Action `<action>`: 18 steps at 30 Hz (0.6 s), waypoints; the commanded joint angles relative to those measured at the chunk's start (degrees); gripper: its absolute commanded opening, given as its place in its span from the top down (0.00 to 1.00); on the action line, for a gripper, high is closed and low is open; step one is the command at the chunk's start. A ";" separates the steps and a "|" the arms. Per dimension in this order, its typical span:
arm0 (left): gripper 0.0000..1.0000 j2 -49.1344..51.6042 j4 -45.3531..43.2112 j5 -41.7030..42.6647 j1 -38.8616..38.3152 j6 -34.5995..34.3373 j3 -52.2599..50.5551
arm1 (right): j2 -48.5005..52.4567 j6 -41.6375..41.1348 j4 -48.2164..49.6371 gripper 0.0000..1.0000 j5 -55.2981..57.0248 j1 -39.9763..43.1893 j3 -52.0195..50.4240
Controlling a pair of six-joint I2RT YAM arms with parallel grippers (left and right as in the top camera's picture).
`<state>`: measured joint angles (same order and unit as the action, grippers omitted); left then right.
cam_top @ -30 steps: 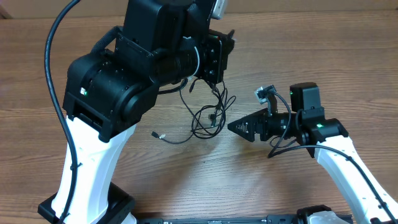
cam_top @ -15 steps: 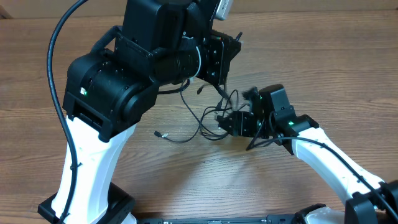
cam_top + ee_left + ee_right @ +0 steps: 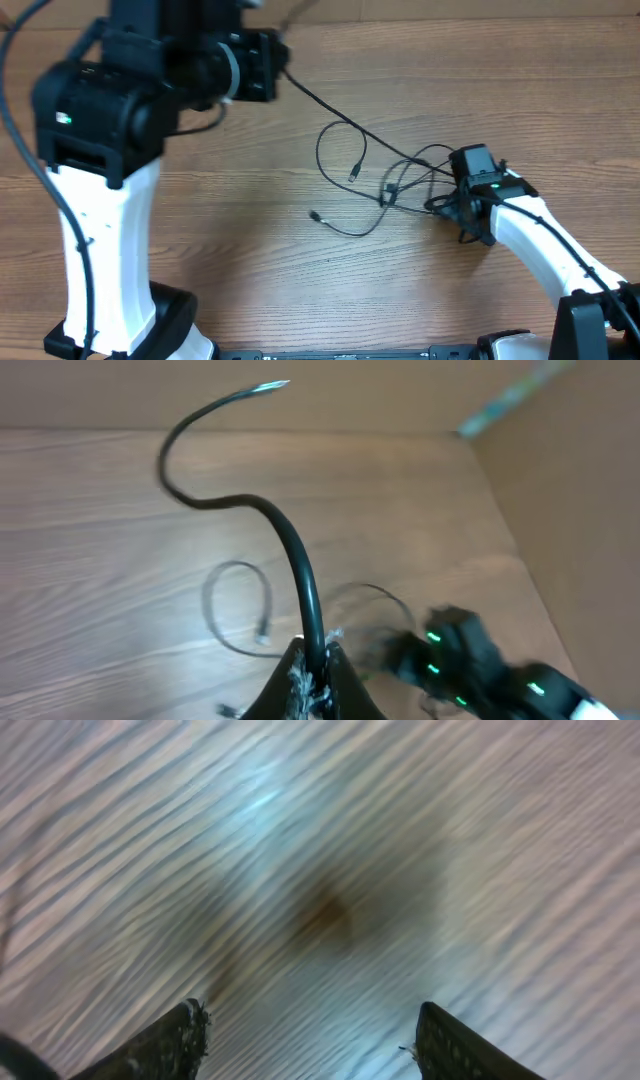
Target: Untangle cables
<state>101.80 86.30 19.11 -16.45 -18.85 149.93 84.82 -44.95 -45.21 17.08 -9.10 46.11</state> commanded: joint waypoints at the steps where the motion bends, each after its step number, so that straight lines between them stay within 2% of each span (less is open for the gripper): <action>1: 0.96 -1.55 0.24 -0.15 8.39 2.62 0.61 | 0.09 -1.49 -1.05 0.36 3.87 3.61 0.35; 11: 0.96 -1.64 0.72 0.44 25.79 2.62 0.61 | 0.09 -1.07 -1.53 0.33 3.87 4.37 0.35; 14: 0.96 -1.64 1.01 2.95 32.26 2.60 0.61 | 0.09 -1.07 -1.79 0.31 3.87 4.37 0.35; 18: 0.96 -1.64 1.36 6.84 37.07 2.58 0.61 | 0.09 -1.05 -1.84 0.28 3.39 4.35 0.35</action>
<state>101.78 87.50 21.54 17.65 -17.56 149.93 84.84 -45.41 -47.18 19.68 -5.02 46.13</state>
